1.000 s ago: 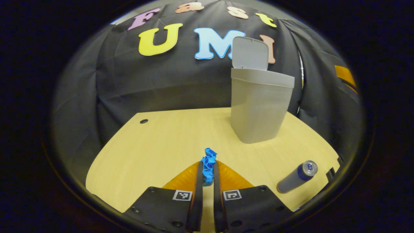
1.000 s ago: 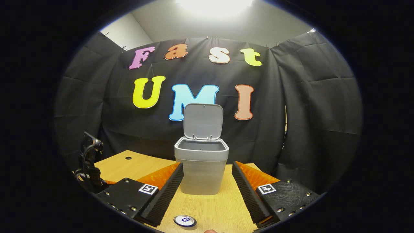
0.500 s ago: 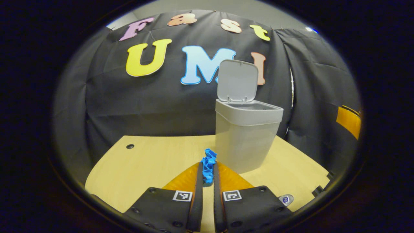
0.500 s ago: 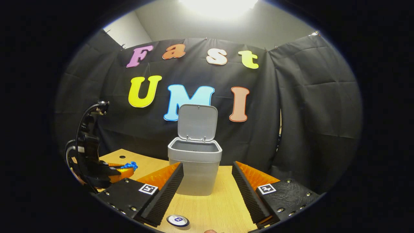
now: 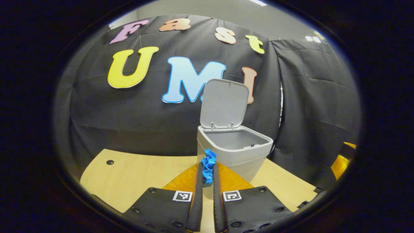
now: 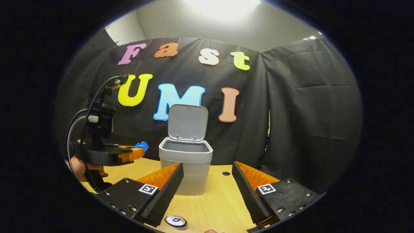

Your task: Press the lid of the desktop garbage bin to open it, pick up the crumpled paper on the desktop and throw it into the bin, then pick up the pop can on the desktop and drop it into the bin, and finally close the garbage bin lid.

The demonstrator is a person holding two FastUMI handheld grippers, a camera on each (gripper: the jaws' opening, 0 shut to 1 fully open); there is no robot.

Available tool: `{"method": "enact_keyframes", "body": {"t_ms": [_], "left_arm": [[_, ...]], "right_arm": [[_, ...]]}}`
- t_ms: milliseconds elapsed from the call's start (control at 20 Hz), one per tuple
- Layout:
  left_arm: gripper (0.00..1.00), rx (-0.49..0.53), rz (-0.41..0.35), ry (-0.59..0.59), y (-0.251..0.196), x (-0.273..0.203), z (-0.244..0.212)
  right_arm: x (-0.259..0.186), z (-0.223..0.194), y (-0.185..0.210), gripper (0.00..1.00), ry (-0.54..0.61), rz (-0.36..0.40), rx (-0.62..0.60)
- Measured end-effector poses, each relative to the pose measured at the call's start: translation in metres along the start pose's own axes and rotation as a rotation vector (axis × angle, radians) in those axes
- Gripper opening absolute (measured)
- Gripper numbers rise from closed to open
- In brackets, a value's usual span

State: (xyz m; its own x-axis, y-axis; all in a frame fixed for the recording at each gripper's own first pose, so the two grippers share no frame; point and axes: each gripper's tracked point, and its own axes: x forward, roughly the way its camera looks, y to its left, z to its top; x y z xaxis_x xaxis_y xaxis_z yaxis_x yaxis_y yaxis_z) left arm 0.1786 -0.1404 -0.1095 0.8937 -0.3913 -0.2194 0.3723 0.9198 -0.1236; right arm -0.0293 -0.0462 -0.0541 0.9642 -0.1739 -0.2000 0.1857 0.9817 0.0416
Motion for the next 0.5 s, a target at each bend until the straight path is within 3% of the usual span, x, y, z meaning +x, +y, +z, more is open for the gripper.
{"method": "enact_keyframes", "body": {"t_ms": [300, 500], "left_arm": [[0.20, -0.007, -0.089, -0.009, -0.019, 0.055, 0.024], [0.20, 0.003, -0.107, 0.011, -0.029, 0.087, 0.032]], "right_arm": [[-0.004, -0.011, 0.004, 0.96, 0.057, -0.072, 0.001], [-0.003, -0.019, 0.015, 0.96, 0.081, -0.080, 0.017]]}}
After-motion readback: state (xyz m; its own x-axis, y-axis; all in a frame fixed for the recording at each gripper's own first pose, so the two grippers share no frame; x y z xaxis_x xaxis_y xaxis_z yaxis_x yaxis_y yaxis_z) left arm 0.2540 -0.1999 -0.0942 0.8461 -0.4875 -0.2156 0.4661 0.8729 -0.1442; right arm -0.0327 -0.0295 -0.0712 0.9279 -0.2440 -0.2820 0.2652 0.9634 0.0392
